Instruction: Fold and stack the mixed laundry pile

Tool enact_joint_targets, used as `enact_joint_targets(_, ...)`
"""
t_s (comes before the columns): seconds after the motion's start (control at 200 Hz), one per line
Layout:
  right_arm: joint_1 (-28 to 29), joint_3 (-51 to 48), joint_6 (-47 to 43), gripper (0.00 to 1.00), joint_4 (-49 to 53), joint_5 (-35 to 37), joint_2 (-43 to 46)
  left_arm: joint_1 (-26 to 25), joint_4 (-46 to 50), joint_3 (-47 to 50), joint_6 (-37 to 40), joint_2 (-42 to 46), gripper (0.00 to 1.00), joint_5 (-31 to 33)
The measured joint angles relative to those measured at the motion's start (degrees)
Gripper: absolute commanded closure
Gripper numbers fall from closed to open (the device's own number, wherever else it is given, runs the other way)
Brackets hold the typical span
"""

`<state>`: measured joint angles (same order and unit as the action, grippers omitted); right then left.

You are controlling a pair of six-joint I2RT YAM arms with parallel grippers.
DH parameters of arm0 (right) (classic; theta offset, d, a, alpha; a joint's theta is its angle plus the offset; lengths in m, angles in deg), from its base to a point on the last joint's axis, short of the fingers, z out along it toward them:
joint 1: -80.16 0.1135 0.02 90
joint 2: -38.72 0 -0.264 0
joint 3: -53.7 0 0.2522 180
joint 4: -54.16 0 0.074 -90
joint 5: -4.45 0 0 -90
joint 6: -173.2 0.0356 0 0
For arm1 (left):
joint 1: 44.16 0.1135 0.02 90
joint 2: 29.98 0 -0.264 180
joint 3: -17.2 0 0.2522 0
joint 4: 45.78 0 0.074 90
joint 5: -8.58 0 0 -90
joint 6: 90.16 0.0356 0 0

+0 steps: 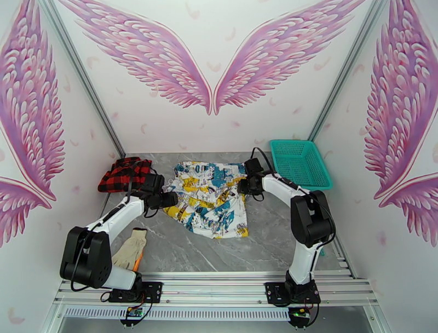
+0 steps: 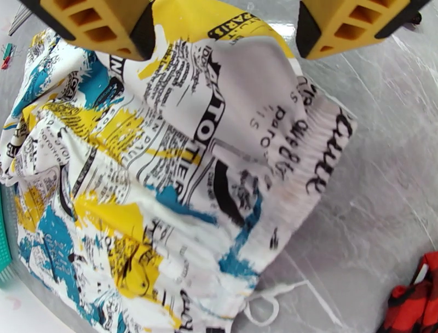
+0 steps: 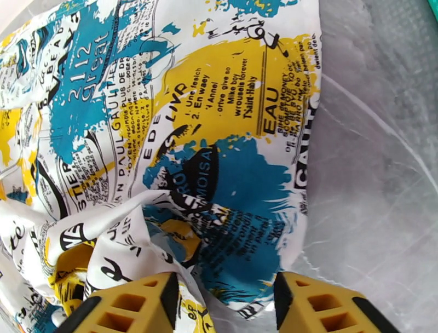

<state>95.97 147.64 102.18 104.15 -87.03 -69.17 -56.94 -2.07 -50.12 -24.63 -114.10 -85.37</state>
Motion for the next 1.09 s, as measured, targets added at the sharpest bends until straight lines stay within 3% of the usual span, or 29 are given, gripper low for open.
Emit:
enact_joint_targets(0.15, -0.83, -5.22, 0.04, 0.32, 1.57, -1.22, 9.75, 1.16, 0.79, 3.63, -1.22, 1.09, 0.14, 0.55)
enact_joint_targets(0.365, -0.61, -23.98, 2.73, 0.36, 0.44, -8.00, 29.29, 5.66, -2.23, 5.49, -1.05, 1.60, 0.16, -3.54)
enact_joint_targets(0.475, 3.08, -32.52, 5.18, 0.36, -0.22, -10.58, 31.43, 5.84, -7.58, 5.49, -0.98, -1.53, 0.17, -6.38)
enact_joint_targets(0.69, 11.04, -41.99, 10.86, 0.36, -6.34, -13.97, 29.00, 6.03, -16.59, 4.59, -1.25, -9.62, 0.30, -10.73)
enact_joint_targets(0.765, 11.21, -41.88, 12.26, 0.43, -8.44, -14.21, 25.79, 5.97, -19.04, 4.57, -2.12, -10.43, 0.41, -11.67)
enact_joint_targets(0.84, 10.99, -41.46, 13.62, 0.51, -10.27, -14.40, 24.65, 5.70, -20.63, 4.31, -2.73, -10.49, 0.65, -12.00)
enact_joint_targets(0.885, 10.99, -40.70, 14.27, 0.60, -10.67, -14.27, 23.52, 5.27, -20.65, 3.91, -2.78, -10.49, 0.73, -11.32)
enact_joint_targets(0.995, 10.99, -38.07, 13.77, 0.78, -12.90, -14.01, 19.80, 2.05, -16.85, 3.61, -3.48, -7.39, 0.77, -5.03)
enact_joint_targets(1.095, 10.99, -37.03, 13.31, 0.85, -14.27, -12.98, 18.43, -2.71, -11.04, 3.61, -4.04, -0.20, 0.76, 1.62)
